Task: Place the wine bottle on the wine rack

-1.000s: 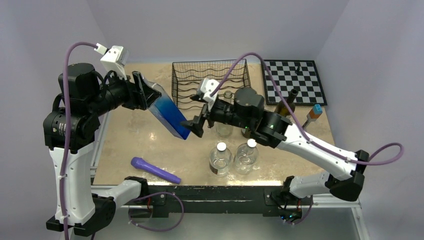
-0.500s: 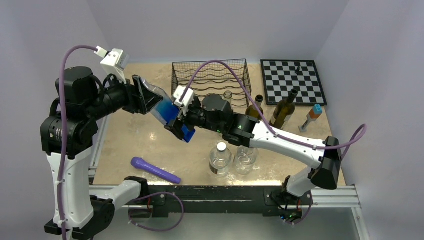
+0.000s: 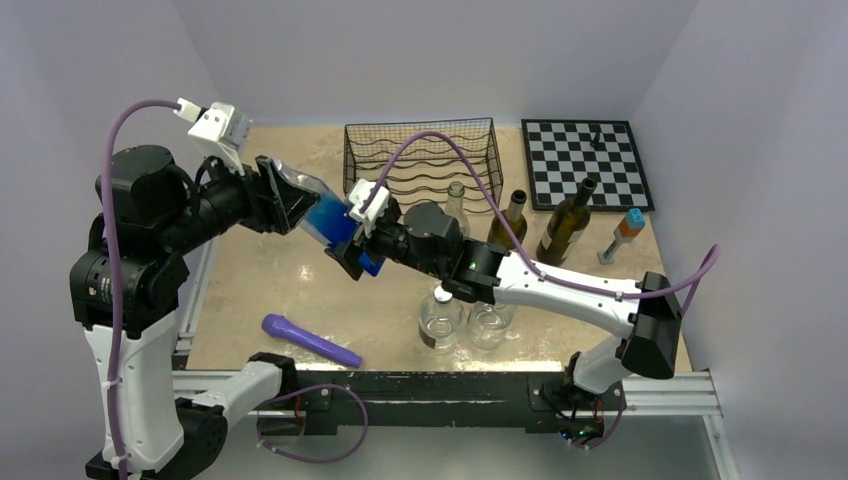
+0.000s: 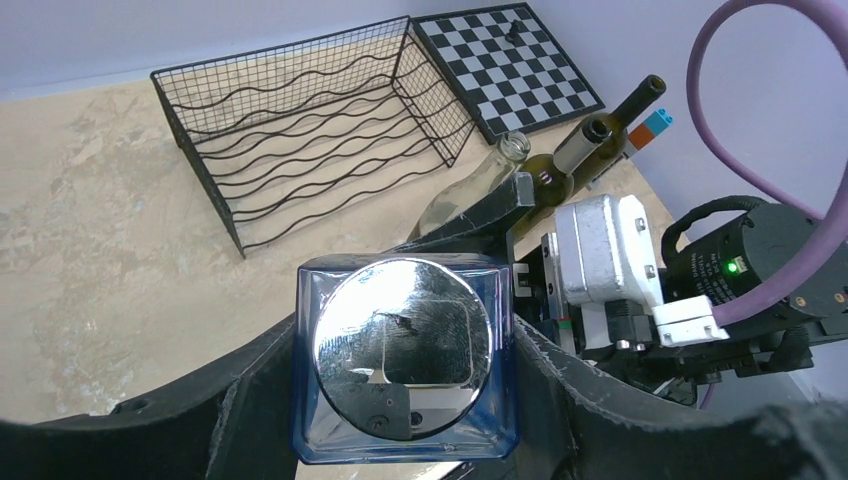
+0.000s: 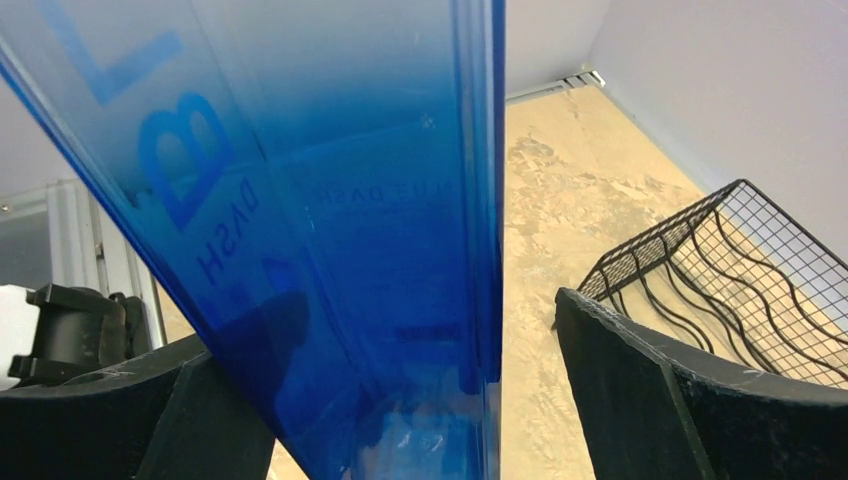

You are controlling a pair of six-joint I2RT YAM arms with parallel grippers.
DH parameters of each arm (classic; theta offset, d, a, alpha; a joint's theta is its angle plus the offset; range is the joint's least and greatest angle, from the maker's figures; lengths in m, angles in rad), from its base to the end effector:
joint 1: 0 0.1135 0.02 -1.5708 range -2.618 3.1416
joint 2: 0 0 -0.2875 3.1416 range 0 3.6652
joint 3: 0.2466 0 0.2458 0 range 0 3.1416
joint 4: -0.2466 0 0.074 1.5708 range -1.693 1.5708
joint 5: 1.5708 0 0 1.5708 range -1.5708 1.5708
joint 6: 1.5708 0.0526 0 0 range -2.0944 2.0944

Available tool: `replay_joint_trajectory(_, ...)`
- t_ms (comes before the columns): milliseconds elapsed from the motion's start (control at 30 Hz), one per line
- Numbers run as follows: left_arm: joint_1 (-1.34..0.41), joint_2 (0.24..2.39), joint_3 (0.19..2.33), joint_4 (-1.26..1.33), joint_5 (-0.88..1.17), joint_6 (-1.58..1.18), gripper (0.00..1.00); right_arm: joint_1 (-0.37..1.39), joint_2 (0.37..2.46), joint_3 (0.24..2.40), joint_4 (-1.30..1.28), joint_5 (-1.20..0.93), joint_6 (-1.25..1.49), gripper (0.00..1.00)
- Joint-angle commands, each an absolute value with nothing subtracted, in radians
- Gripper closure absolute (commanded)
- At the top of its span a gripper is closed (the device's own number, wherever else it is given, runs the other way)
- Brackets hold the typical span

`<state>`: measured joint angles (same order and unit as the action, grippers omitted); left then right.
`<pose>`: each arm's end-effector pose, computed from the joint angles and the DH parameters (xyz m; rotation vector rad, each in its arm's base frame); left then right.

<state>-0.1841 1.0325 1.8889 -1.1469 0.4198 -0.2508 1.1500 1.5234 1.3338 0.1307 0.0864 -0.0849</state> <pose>0.0947 -0.0394 0.5448 0.2341 1.8779 -0.6891 0.1585 0.3431 0.4072 -0.9173 1.4101 0.7420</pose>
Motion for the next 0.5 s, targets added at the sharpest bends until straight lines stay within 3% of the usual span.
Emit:
replay_joint_trajectory(0,-0.193,0.991,1.937,-0.987,0.450,-0.291,1.00,1.144,1.494,1.297,0.183,0.134,-0.130,0.01)
replay_joint_trajectory(467,-0.199,0.994,1.989,-1.004,0.394,-0.267,1.00,1.144,1.492,1.269,0.182,0.188,-0.156,0.13)
